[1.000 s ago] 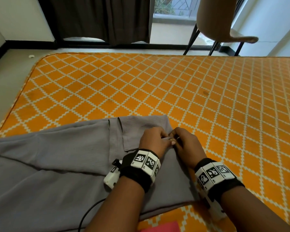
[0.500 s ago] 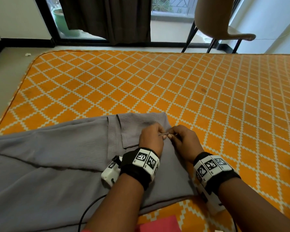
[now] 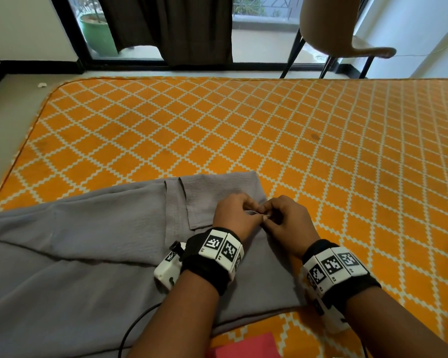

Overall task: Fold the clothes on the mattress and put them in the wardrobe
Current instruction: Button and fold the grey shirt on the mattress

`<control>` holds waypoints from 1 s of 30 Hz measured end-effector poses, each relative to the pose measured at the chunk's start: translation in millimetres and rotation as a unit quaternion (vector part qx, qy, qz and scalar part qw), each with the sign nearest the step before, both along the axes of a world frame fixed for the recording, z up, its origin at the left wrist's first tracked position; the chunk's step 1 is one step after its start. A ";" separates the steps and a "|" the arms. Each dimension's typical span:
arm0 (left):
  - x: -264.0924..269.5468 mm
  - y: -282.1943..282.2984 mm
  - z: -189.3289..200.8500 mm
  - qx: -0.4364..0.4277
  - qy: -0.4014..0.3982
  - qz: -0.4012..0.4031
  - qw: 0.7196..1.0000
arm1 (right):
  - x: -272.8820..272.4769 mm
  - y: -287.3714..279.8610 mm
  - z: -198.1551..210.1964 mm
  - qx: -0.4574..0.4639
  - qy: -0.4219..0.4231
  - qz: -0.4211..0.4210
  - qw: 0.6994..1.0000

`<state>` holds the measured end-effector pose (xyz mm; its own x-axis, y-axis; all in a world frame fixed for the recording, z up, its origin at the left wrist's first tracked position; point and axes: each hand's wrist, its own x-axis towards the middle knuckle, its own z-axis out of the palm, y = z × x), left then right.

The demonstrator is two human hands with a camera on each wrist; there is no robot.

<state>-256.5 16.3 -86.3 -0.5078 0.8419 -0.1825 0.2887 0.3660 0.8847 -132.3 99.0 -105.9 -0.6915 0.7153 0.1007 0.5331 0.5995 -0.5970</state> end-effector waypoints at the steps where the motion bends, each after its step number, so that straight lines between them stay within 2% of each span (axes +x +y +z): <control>1: -0.9 -0.1 1.6 0.001 0.004 -0.003 1.000 | -0.3 -0.9 -0.6 0.004 -0.003 -0.001 1.000; 5: 0.5 -0.6 5.0 -0.021 0.067 0.014 0.997 | 0.7 -2.8 0.6 0.003 0.019 -0.018 1.000; 15: 0.8 0.3 0.0 -0.031 0.092 -0.018 0.995 | 4.8 -3.8 5.0 -0.040 0.027 0.020 0.999; 19: 1.7 0.7 -0.1 -0.019 0.079 0.007 0.997 | 2.3 -2.8 2.8 -0.022 0.023 0.024 0.999; 25: 1.9 -0.2 -1.2 -0.011 0.073 0.022 0.997 | 2.4 0.5 3.3 -0.043 0.036 0.018 0.998; 30: 0.1 -0.8 0.6 -0.008 0.065 0.012 0.998 | 0.5 0.2 4.1 -0.052 0.035 0.009 0.998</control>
<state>-256.5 15.6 -85.7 -0.5473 0.8271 -0.1281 0.3915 0.3882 0.8342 -131.8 99.3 -101.8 -0.6983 0.7118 0.0758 0.4773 0.5419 -0.6917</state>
